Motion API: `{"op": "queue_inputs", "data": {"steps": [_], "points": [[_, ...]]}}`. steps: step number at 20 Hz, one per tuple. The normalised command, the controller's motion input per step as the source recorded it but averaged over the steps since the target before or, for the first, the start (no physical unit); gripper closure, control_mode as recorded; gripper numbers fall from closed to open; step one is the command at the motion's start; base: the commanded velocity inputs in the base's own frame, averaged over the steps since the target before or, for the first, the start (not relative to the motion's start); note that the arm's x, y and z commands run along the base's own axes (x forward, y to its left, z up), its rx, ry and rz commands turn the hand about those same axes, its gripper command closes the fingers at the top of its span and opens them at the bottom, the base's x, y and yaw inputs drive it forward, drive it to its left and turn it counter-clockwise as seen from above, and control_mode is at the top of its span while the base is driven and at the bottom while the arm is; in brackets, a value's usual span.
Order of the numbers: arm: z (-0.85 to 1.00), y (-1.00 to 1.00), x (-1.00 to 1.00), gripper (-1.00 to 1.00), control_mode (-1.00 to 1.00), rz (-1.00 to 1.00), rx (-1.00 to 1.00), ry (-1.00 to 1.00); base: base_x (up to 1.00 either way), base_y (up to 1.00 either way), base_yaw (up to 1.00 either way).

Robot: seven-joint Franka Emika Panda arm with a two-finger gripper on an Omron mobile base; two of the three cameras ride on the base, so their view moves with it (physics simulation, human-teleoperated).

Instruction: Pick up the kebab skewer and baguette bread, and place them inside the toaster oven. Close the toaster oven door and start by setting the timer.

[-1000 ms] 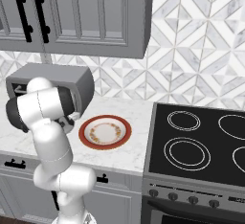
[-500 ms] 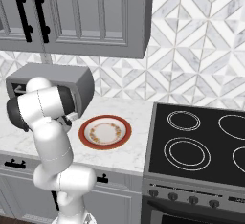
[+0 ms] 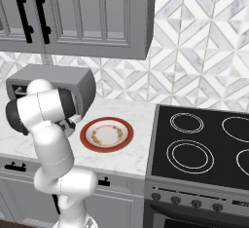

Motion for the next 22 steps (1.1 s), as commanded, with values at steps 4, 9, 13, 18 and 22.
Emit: {"op": "queue_inputs", "data": {"steps": [4, 9, 13, 18, 22], "points": [[0.0, -0.11, 0.03, -1.0, -1.0, 0.0, 0.0, 0.0, 0.0, 0.0, 0.0], [0.0, 0.0, 0.01, -1.0, -1.0, 0.0, 0.0, 0.0, 0.0, 0.0, 0.0], [0.01, 0.0, 0.0, -1.0, -1.0, 0.0, 0.0, 0.0, 0.0, 0.0, 0.0], [0.02, 0.0, 0.0, -1.0, -1.0, 0.0, 0.0, 0.0, 0.0, 0.0, 0.0], [0.01, 0.0, 0.0, -1.0, -1.0, 0.0, 0.0, 0.0, 0.0, 0.0, 0.0]]}}
